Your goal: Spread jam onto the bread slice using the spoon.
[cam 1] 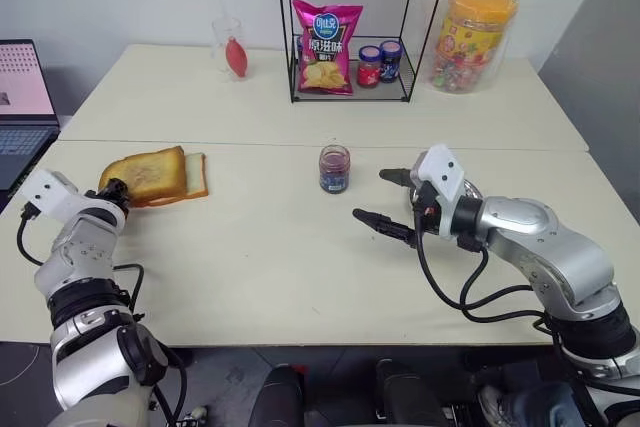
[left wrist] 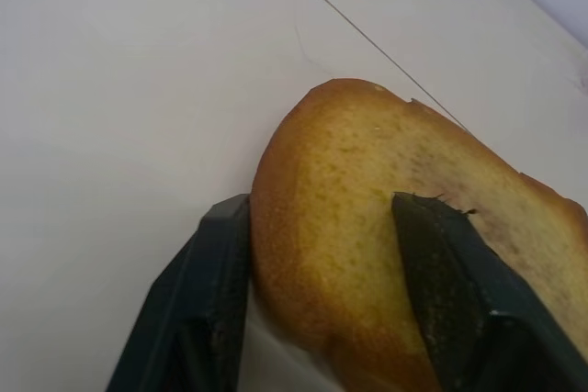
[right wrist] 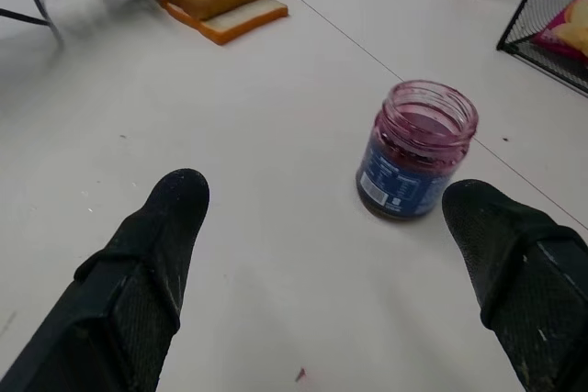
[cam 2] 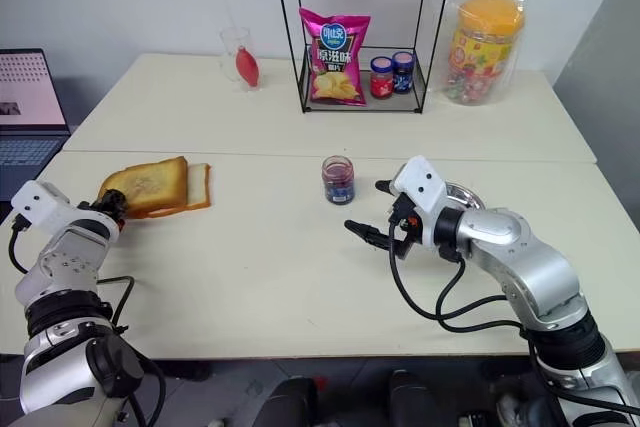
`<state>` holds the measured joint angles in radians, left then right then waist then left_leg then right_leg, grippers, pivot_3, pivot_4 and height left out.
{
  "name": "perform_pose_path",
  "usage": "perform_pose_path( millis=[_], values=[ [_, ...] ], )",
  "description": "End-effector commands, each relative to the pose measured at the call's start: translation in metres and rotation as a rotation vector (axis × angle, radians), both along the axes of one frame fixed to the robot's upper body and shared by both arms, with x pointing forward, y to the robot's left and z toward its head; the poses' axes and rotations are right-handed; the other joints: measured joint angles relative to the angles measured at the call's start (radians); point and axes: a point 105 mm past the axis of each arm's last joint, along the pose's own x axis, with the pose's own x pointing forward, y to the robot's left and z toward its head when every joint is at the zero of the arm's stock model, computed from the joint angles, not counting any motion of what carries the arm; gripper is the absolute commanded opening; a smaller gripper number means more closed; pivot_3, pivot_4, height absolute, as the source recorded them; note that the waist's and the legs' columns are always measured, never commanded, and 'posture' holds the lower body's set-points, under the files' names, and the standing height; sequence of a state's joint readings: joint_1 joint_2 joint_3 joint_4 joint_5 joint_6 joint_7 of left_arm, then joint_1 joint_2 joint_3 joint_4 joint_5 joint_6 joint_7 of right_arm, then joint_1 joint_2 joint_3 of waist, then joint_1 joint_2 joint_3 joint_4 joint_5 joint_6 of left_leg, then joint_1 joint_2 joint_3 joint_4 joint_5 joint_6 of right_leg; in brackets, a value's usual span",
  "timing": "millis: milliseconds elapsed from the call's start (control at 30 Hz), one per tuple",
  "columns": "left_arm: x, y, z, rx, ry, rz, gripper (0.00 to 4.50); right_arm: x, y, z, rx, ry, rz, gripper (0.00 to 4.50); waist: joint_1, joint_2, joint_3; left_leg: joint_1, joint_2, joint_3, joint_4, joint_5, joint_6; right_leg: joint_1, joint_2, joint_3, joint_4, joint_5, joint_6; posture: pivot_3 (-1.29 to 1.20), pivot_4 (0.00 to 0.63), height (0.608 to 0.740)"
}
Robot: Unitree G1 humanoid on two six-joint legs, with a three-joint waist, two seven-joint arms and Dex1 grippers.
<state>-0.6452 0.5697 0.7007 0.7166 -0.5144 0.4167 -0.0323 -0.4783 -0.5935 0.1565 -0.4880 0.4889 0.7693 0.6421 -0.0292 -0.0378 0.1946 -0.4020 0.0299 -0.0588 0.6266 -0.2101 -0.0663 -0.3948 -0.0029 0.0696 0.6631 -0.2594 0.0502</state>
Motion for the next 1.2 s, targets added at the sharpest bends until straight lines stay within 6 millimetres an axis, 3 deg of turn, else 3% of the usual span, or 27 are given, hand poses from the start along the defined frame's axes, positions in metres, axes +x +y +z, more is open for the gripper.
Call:
perform_pose_path(
  millis=[33,233,967,1133,1200],
  values=[
    [0.006,0.001,0.023,0.039,-0.054,0.000,1.28,-0.010,-0.002,0.019,0.033,-0.061,0.044,4.50,0.001,0.000,0.000,0.000,0.000,0.000,0.000,0.000,0.000,0.000,0.000,0.000,0.000,0.000,0.000,0.00,0.150,0.740],
    [0.007,-0.001,0.027,0.037,-0.072,0.006,0.03,-0.024,0.004,0.042,0.154,-0.099,0.157,4.50,0.002,0.000,0.000,0.000,0.000,0.000,0.000,0.000,0.000,0.001,0.000,0.000,0.000,0.000,0.000,0.00,0.150,0.740],
    [0.009,-0.007,0.040,0.050,-0.139,-0.018,0.03,-0.026,0.004,0.044,0.159,-0.104,0.182,4.50,0.002,0.000,0.000,0.000,0.000,-0.001,0.000,0.000,0.000,0.000,0.000,-0.001,0.000,0.000,0.000,0.00,0.150,0.740],
    [0.005,-0.020,0.081,0.155,-0.273,-0.073,0.03,-0.026,0.001,0.044,0.158,-0.108,0.162,4.50,0.000,-0.002,0.001,0.000,0.000,-0.001,0.000,0.000,0.000,0.000,0.000,-0.001,0.000,0.000,0.000,0.00,0.150,0.740],
    [0.002,-0.039,0.103,0.170,-0.351,-0.154,0.03,-0.026,-0.002,0.044,0.158,-0.107,0.151,4.50,-0.001,-0.002,0.001,0.000,0.000,0.000,0.000,0.000,0.000,0.000,-0.001,0.000,-0.001,0.000,0.000,0.00,0.150,0.740]
  ],
)
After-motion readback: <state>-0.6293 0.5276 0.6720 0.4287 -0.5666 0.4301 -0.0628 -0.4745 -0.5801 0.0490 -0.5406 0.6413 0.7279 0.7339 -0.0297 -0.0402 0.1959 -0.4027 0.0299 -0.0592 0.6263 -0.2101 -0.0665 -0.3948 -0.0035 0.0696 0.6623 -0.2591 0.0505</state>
